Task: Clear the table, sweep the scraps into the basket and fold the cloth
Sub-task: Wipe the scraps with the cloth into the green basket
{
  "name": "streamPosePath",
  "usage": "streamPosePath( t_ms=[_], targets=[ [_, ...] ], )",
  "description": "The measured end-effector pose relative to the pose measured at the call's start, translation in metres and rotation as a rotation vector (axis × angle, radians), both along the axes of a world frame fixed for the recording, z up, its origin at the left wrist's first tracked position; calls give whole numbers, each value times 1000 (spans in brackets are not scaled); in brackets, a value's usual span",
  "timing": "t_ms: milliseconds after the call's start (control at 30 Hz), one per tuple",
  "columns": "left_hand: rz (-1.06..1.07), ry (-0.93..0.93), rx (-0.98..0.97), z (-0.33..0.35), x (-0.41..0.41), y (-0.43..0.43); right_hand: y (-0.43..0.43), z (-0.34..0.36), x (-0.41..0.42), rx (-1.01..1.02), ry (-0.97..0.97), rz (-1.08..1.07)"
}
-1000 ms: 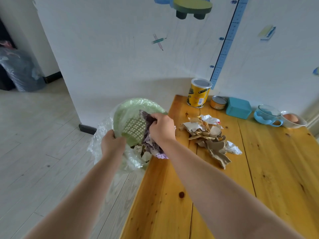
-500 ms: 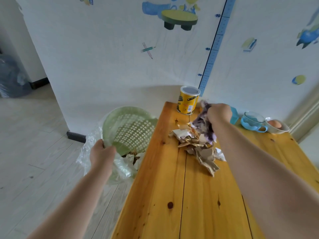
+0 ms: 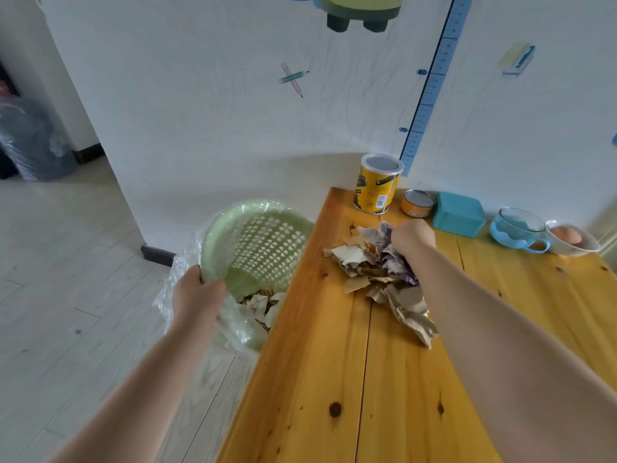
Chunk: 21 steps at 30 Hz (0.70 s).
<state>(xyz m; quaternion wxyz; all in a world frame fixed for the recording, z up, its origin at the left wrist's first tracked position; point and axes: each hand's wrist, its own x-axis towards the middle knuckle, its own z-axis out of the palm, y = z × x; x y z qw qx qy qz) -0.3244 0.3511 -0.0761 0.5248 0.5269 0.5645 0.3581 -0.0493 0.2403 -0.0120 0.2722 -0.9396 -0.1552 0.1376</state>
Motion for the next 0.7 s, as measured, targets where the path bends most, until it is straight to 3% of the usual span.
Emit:
streamPosePath(
  t_ms=[433, 700],
  targets=[
    [-51, 3, 1, 4, -2, -4, 23, -2, -10, -120, -83, 193],
    [-45, 22, -14, 2, -3, -1, 52, -2, -39, -70, -49, 372]
  ],
)
